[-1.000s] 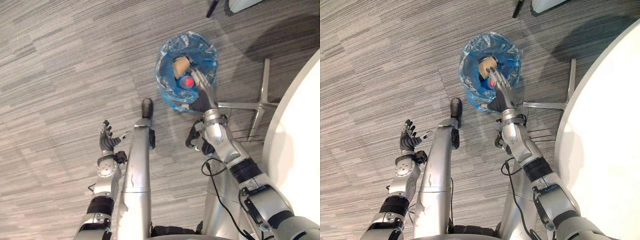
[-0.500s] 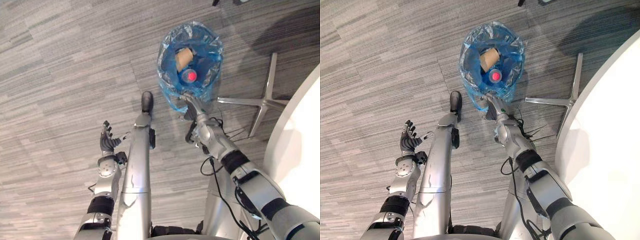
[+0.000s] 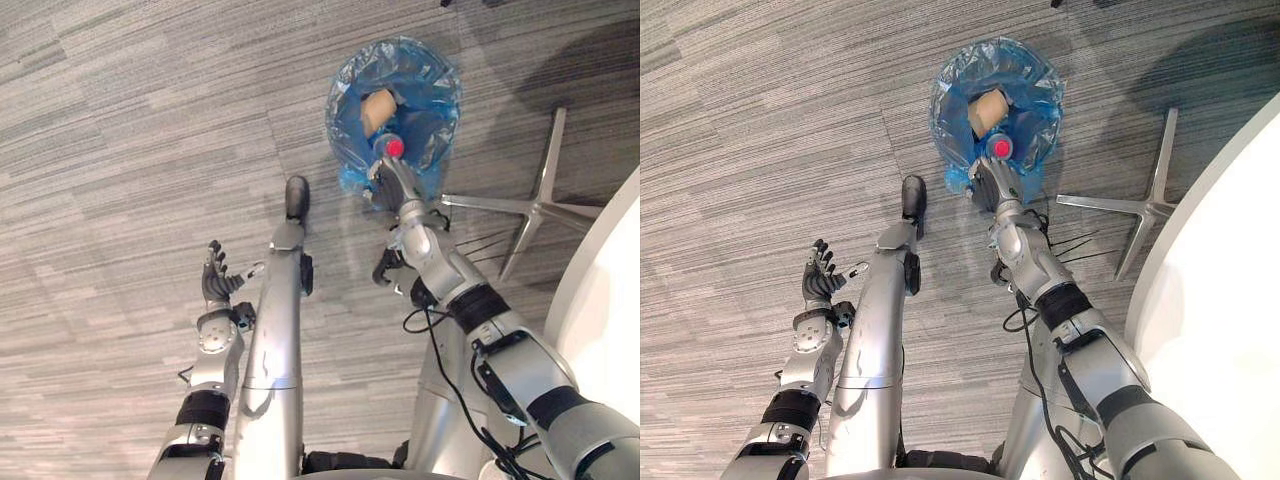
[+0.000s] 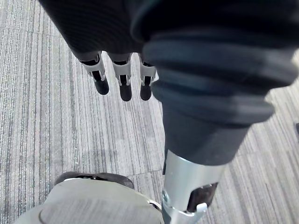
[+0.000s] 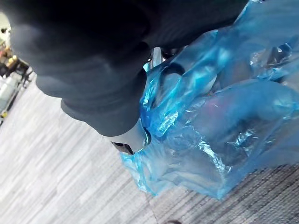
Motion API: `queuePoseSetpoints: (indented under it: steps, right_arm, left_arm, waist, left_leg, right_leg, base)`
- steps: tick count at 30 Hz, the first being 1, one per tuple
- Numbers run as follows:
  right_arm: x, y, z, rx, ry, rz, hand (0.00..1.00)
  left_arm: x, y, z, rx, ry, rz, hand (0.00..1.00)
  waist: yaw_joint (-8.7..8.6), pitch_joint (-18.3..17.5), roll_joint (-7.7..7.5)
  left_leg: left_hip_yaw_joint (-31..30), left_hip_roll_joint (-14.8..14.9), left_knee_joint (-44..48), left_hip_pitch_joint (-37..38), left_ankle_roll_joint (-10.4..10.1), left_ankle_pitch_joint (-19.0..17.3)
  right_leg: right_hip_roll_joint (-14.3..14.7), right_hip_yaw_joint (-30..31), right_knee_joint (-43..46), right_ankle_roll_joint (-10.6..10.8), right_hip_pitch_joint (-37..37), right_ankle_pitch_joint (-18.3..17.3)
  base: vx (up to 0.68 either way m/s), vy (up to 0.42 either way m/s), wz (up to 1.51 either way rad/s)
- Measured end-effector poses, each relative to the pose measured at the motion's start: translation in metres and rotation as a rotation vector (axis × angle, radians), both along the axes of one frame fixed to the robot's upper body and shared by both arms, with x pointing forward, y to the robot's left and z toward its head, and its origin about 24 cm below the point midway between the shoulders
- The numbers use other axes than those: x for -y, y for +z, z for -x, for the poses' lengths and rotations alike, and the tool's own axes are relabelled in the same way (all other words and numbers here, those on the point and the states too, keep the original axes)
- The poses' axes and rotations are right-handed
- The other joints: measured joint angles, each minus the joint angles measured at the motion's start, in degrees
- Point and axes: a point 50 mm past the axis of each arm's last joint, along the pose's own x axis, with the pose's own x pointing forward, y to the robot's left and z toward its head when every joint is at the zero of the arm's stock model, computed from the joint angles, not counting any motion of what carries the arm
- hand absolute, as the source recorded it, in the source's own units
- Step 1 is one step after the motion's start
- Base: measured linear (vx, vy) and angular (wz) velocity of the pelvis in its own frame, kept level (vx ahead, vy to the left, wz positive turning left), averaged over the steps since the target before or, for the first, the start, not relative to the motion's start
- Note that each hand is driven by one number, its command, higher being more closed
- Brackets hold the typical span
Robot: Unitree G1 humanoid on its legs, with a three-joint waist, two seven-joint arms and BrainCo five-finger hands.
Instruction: Gather rubbish on tea table into small bin, then transfer packed bag to large trash can.
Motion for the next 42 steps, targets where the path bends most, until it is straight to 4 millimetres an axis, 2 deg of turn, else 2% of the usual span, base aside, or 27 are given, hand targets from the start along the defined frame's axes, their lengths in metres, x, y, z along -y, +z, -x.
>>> queuePoseSetpoints:
  steps: [2,3,7,9,10,11,13,15,19,20,23,24,29,33,35,37,38,39,41,42]
  right_arm:
    - [0.0,0.004,0.003,0.0,0.02,-0.078,1.0]
    - [0.002,0.004,0.005,-0.024,0.037,-0.18,1.0]
    - [0.005,-0.006,0.011,-0.11,0.096,-0.438,1.0]
    - [0.005,-0.02,0.018,-0.19,0.134,-0.615,1.0]
    - [0.005,-0.023,0.019,-0.204,0.138,-0.641,1.0]
    - [0.004,-0.032,0.025,-0.242,0.154,-0.727,1.0]
    - [-0.001,-0.038,0.034,-0.271,0.21,-0.844,1.0]
    - [-0.009,-0.042,0.048,-0.28,0.271,-0.966,1.0]
    - [-0.012,-0.048,0.065,-0.289,0.325,-1.088,1.0]
    - [-0.013,-0.053,0.069,-0.303,0.324,-1.119,1.0]
    - [-0.02,-0.066,0.081,-0.359,0.352,-1.148,1.0]
    - [-0.022,-0.071,0.086,-0.378,0.357,-1.159,1.0]
    - [-0.03,-0.081,0.095,-0.434,0.388,-1.155,1.0]
    - [-0.03,-0.085,0.094,-0.453,0.406,-1.12,1.0]
    - [-0.031,-0.081,0.092,-0.45,0.428,-1.089,1.0]
    - [-0.032,-0.077,0.09,-0.436,0.437,-1.061,1.0]
    - [-0.032,-0.076,0.09,-0.431,0.441,-1.046,1.0]
    - [-0.034,-0.071,0.088,-0.416,0.455,-1.039,1.0]
    - [-0.035,-0.064,0.089,-0.392,0.469,-1.047,1.0]
    - [-0.036,-0.055,0.09,-0.361,0.497,-1.045,1.0]
  left_arm:
    - [0.0,0.0,0.0,-0.005,0.0,0.0,0.0]
    - [0.0,-0.001,0.0,-0.011,0.0,0.002,0.0]
    - [0.0,-0.002,0.0,-0.028,-0.005,0.001,0.0]
    - [0.004,-0.004,0.0,-0.036,-0.028,0.009,0.0]
    - [0.005,-0.004,0.0,-0.038,-0.03,0.014,0.0]
    - [0.009,-0.006,0.0,-0.041,-0.038,0.027,0.0]
    - [0.022,-0.012,0.003,-0.065,-0.09,0.036,0.0]
    - [0.032,-0.022,0.011,-0.101,-0.13,0.043,0.0]
    - [0.034,-0.035,0.024,-0.154,-0.154,0.025,0.0]
    - [0.034,-0.041,0.03,-0.176,-0.154,0.024,0.0]
    - [0.031,-0.055,0.047,-0.232,-0.146,0.021,0.0]
    - [0.03,-0.06,0.054,-0.257,-0.144,0.023,0.0]
    - [0.029,-0.082,0.084,-0.365,-0.178,-0.007,0.0]
    - [0.027,-0.092,0.102,-0.421,-0.202,-0.018,0.0]
    - [0.026,-0.09,0.101,-0.408,-0.215,-0.02,0.0]
    - [0.024,-0.078,0.091,-0.348,-0.227,-0.043,0.0]
    - [0.023,-0.072,0.086,-0.321,-0.228,-0.053,0.0]
    - [0.019,-0.063,0.08,-0.278,-0.222,-0.065,0.0]
    - [0.02,-0.055,0.074,-0.24,-0.229,-0.074,0.0]
    - [0.02,-0.048,0.073,-0.201,-0.225,-0.074,0.0]
  waist:
    - [-0.07,0.0,0.0]
    - [-0.07,0.0,0.0]
    - [-0.16,0.0,-0.05]
    - [-0.34,0.0,-0.06]
    - [-0.38,-0.1,-0.06]
    - [-0.35,-0.3,-0.3]
    - [-0.43,-0.6,-0.59]
    - [-0.44,-1.5,-1.69]
    - [-0.58,-2.5,-2.55]
    - [-0.62,-3.9,-2.54]
    - [-0.54,-5.9,-2.87]
    - [-0.45,-7.5,-2.82]
    - [-0.49,-12.4,-3.06]
    - [-0.5,-14.5,-2.93]
    - [-0.66,-14.7,-2.9]
    - [-0.85,-14.7,-2.94]
    - [-0.84,-14.6,-2.82]
    - [-0.63,-14.5,-2.4]
    - [-1.42,-14.4,-2.7]
    - [-1.5,-14.4,-2.72]
  left_leg:
    - [-0.1,0.0,0.2,0.1,0.2,-0.1]
    - [-0.2,0.0,0.2,0.6,0.2,-0.2]
    - [-0.1,0.0,-1.0,4.0,-0.2,-0.1]
    - [0.1,0.0,-4.7,9.2,-0.3,1.0]
    - [0.2,0.0,-5.5,10.2,-0.3,1.2]
    - [0.4,0.0,-8.4,14.0,-0.5,2.1]
    - [0.9,0.1,-12.3,19.2,-0.3,3.1]
    - [2.0,0.3,-17.5,26.3,-0.4,3.9]
    - [3.1,0.9,-23.2,36.9,-0.3,5.1]
    - [3.2,0.9,-24.7,39.3,0.0,5.5]
    - [3.8,0.8,-28.3,46.9,0.3,5.8]
    - [4.2,0.8,-29.9,49.2,0.3,5.8]
    - [6.3,1.1,-37.2,58.3,0.5,6.1]
    - [10.9,2.4,-40.3,64.0,0.8,6.4]
    - [12.7,2.8,-40.8,64.6,0.9,6.4]
    - [12.2,2.4,-38.3,62.9,1.2,6.1]
    - [11.4,2.2,-36.3,61.9,2.1,5.5]
    - [9.2,2.9,-34.8,61.5,3.3,4.6]
    - [6.7,1.3,-33.1,60.7,3.1,4.4]
    - [4.2,-0.4,-31.2,60.4,3.2,4.3]
  right_leg:
    - [0.0,0.0,0.3,-0.1,0.1,-0.1]
    - [0.0,-0.1,0.4,-0.1,0.6,-0.1]
    - [0.1,-0.2,-0.2,-0.1,3.8,-0.1]
    - [0.1,-0.8,-2.8,-0.3,8.6,0.1]
    - [0.1,-0.9,-3.4,-0.3,9.5,0.2]
    - [0.2,-1.4,-5.3,-0.5,12.8,0.6]
    - [0.5,-2.0,-8.7,-0.7,17.7,1.4]
    - [1.3,-2.0,-13.2,-0.5,23.9,2.5]
    - [2.2,-2.4,-19.5,0.5,34.2,3.9]
    - [2.4,-2.9,-21.5,0.9,37.1,4.3]
    - [2.9,-3.3,-26.5,1.8,45.2,4.9]
    - [3.1,-3.2,-28.3,2.2,47.4,5.3]
    - [5.0,-0.8,-35.3,3.2,54.2,7.2]
    - [7.9,3.5,-43.0,3.4,58.8,11.7]
    - [8.7,5.7,-44.9,3.6,58.8,13.5]
    - [8.0,6.4,-43.3,4.1,57.5,13.9]
    - [7.8,6.7,-42.0,4.4,57.1,14.1]
    - [8.3,8.4,-38.6,6.3,57.3,11.8]
    - [7.3,11.0,-26.8,6.0,56.6,7.0]
    - [7.3,13.6,-17.6,7.6,58.7,4.4]
  base:
    - [-0.02,0.008,0.01]
    - [-0.05,0.015,0.02]
    - [-0.05,0.005,0.04]
    - [-0.04,-0.017,0.13]
    - [-0.03,-0.038,0.18]
    - [-0.01,-0.053,0.14]
    - [0.01,-0.048,0.07]
    - [0.05,-0.032,-0.09]
    - [0.11,-0.027,-0.04]
    - [0.18,0.008,0.09]
    - [0.16,0.015,0.03]
    - [0.18,0.016,-0.06]
    - [0.12,0.018,-0.28]
    - [0.08,0.057,-0.63]
    - [0.02,0.069,-0.62]
    - [-0.05,0.067,-0.17]
    - [-0.1,0.061,0.23]
    - [-0.1,0.023,0.4]
    - [-0.15,-0.096,0.88]
    - [-0.17,-0.116,1.03]
